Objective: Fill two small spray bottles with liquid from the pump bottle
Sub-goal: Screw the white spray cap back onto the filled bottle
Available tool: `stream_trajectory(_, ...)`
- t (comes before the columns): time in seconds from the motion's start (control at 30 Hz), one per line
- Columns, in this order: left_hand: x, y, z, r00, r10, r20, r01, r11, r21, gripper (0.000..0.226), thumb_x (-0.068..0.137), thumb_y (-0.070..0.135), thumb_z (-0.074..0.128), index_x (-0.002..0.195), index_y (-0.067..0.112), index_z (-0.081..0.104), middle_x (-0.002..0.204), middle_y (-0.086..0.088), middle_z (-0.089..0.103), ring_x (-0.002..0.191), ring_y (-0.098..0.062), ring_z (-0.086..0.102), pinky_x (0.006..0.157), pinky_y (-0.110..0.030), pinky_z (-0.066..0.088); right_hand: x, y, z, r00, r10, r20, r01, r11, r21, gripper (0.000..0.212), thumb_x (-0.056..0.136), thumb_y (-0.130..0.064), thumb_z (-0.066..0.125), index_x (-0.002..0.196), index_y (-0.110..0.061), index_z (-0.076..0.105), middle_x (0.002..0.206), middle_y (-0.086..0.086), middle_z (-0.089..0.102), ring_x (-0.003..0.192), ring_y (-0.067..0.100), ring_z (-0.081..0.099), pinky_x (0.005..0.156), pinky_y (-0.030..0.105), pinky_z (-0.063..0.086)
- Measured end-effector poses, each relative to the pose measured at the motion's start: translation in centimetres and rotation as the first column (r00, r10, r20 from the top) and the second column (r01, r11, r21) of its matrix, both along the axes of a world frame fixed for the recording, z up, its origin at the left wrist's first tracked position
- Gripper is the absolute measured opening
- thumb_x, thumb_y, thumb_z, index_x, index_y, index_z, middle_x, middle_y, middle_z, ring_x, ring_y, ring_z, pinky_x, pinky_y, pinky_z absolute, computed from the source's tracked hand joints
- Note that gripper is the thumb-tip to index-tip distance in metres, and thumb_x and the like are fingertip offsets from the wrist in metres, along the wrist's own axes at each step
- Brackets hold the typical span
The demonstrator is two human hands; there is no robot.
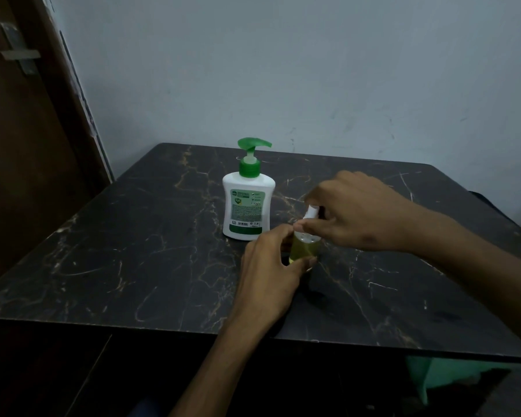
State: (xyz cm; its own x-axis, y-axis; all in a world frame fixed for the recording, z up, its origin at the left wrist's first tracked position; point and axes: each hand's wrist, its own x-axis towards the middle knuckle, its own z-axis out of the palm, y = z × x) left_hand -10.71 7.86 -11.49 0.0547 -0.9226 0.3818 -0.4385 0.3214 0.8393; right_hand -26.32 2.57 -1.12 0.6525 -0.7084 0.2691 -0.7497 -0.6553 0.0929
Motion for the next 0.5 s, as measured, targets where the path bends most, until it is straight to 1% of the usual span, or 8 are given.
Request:
stream_trajectory(0.03, 0.0, 0.0, 0.0, 1.0, -0.004, 0.001, 0.004, 1.0, -0.001, 0.036, 0.079, 0.017, 0.086, 0.111, 0.029, 0.075, 0.096, 0.018, 0.077, 0.092, 0.005, 0.07, 0.084, -0.029, 0.06, 0.0, -0.1, -0.1, 1.0, -0.007, 0.01, 0.007, 1.0, 0.011, 0.042, 0.095, -0.061, 0.06, 0.071, -0.028, 0.053, 0.064, -0.008, 0.058, 0.053, 0.011, 0.052, 0.05, 0.032, 0.042)
stream_trajectory(0.13, 0.1, 0.0, -0.1, 1.0, -0.009, 0.003, 0.009, 1.0, 0.0, 0.032, 0.08, 0.016, 0.086, 0.107, 0.029, 0.075, 0.095, 0.018, 0.076, 0.092, 0.005, 0.07, 0.083, -0.027, 0.06, 0.1, 0.0, -0.2, 0.997, -0.025, 0.072, 0.021, 0.999, 0.049, 0.044, 0.094, -0.058, 0.064, 0.064, -0.032, 0.044, 0.059, -0.009, 0.051, 0.052, 0.009, 0.047, 0.051, 0.029, 0.033)
stream_trajectory(0.23, 0.1, 0.0, -0.1, 1.0, -0.014, 0.009, 0.014, 1.0, 0.006, 0.03, 0.081, 0.016, 0.085, 0.106, 0.029, 0.075, 0.096, 0.019, 0.076, 0.093, 0.005, 0.07, 0.084, -0.027, 0.06, 0.1, 0.0, -0.6, 0.991, -0.066, 0.115, 0.058, 0.996, 0.069, 0.037, 0.092, -0.062, 0.063, 0.073, -0.03, 0.062, 0.064, -0.009, 0.058, 0.059, 0.011, 0.055, 0.054, 0.031, 0.042)
stream_trajectory(0.27, 0.0, 0.0, -0.2, 1.0, -0.012, 0.012, 0.012, 1.0, 0.006, 0.032, 0.081, 0.016, 0.085, 0.107, 0.03, 0.075, 0.096, 0.019, 0.076, 0.094, 0.005, 0.07, 0.085, -0.028, 0.06, 0.0, 0.1, -0.6, 0.99, -0.088, 0.114, 0.079, 0.994, 0.078, 0.04, 0.091, -0.064, 0.063, 0.075, -0.028, 0.066, 0.064, -0.008, 0.06, 0.059, 0.012, 0.057, 0.055, 0.032, 0.045)
stream_trajectory(0.33, 0.1, 0.0, -0.2, 1.0, 0.002, 0.019, -0.002, 1.0, 0.002, 0.034, 0.081, 0.017, 0.085, 0.109, 0.032, 0.074, 0.098, 0.02, 0.076, 0.096, 0.004, 0.07, 0.086, -0.03, 0.06, -0.7, 0.7, -0.5, 0.984, -0.124, 0.124, 0.113, 0.989, 0.097, 0.051, 0.086, -0.072, 0.062, 0.068, -0.025, 0.067, 0.058, -0.005, 0.061, 0.055, 0.012, 0.058, 0.053, 0.033, 0.049)
stream_trajectory(0.4, 0.0, -0.2, -0.2, 1.0, 0.007, 0.029, -0.007, 1.0, 0.007, 0.034, 0.081, 0.018, 0.086, 0.11, 0.032, 0.074, 0.099, 0.02, 0.076, 0.097, 0.003, 0.07, 0.088, -0.031, 0.06, -2.4, 1.5, -0.1, 0.965, -0.162, 0.207, 0.144, 0.984, 0.102, 0.052, 0.081, -0.076, 0.06, 0.066, -0.027, 0.068, 0.057, -0.007, 0.064, 0.054, 0.009, 0.061, 0.051, 0.028, 0.05)
stream_trajectory(0.47, -0.2, -0.5, 0.0, 0.998, 0.005, 0.055, -0.006, 1.0, 0.019, 0.035, 0.081, 0.02, 0.086, 0.112, 0.032, 0.073, 0.102, 0.019, 0.076, 0.098, 0.004, 0.069, 0.089, -0.03, 0.06, -4.8, 2.4, -0.1, 0.907, -0.22, 0.36, 0.206, 0.975, 0.079, 0.038, 0.085, -0.065, 0.065, 0.069, -0.031, 0.07, 0.057, -0.01, 0.065, 0.053, 0.006, 0.061, 0.048, 0.016, 0.04)
stream_trajectory(0.5, -0.3, -0.8, 0.2, 0.998, 0.005, 0.068, -0.006, 1.0, 0.023, 0.034, 0.082, 0.021, 0.086, 0.112, 0.031, 0.073, 0.102, 0.019, 0.076, 0.097, 0.004, 0.069, 0.09, -0.031, 0.06, -6.0, 2.7, -0.2, 0.867, -0.239, 0.437, 0.238, 0.97, 0.058, 0.034, 0.087, -0.059, 0.067, 0.07, -0.03, 0.071, 0.056, -0.01, 0.064, 0.053, 0.006, 0.061, 0.049, 0.015, 0.038)
